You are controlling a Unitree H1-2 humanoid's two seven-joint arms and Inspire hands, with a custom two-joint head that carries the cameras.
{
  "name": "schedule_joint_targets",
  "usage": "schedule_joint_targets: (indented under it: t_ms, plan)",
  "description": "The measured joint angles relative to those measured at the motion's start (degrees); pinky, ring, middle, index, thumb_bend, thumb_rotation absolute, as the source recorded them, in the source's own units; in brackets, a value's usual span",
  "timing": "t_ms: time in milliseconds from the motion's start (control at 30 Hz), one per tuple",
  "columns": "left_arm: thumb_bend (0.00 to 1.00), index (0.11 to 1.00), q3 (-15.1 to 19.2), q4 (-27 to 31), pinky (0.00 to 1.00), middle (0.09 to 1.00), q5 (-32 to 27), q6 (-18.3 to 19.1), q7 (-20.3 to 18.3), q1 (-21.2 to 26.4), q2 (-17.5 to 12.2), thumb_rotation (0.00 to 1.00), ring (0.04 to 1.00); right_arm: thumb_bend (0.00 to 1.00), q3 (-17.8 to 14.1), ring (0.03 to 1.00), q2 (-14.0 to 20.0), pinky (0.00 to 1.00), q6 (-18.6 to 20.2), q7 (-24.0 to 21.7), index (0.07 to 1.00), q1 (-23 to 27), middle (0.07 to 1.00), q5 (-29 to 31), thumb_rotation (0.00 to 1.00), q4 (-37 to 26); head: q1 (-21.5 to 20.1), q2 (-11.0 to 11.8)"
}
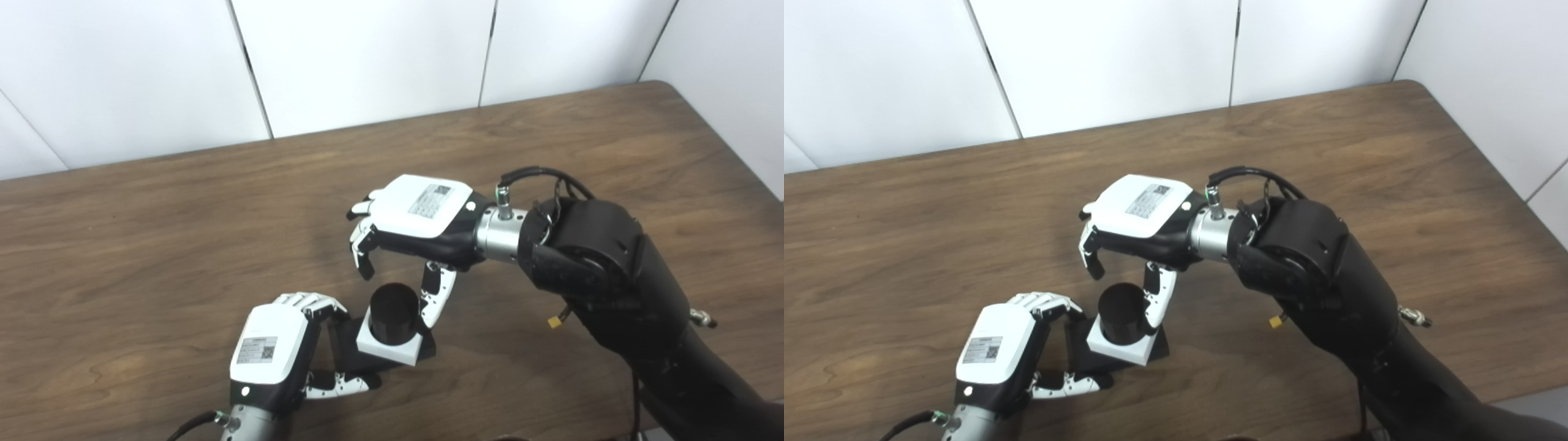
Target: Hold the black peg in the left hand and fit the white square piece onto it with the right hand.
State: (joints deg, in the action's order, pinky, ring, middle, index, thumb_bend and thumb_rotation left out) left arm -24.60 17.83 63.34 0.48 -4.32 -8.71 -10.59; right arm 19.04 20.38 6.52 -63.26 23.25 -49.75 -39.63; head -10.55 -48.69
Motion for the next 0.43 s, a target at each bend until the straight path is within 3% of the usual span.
schedule_joint_targets:
  t_ms: [233, 433]
  plan:
    - [0.52, 0.486, -0.1, 0.0, 0.75, 0.686, 0.0, 0.0, 0.0, 0.1, 0.0, 0.05, 0.726, 1.0, -0.6, 0.959, 0.0, 0.94, 2.2, -2.7, 0.76, 1.6, 0.852, -0.2, 0.46, -1.6, 0.1, 0.1]
    - [0.52, 0.486, -0.1, 0.0, 0.74, 0.685, 0.0, 0.0, 0.0, 0.1, 0.0, 0.05, 0.723, 1.0, -2.1, 0.966, 0.1, 0.93, 4.4, -3.6, 0.785, 2.6, 0.866, -0.1, 0.44, -3.2, -0.1, 0.3]
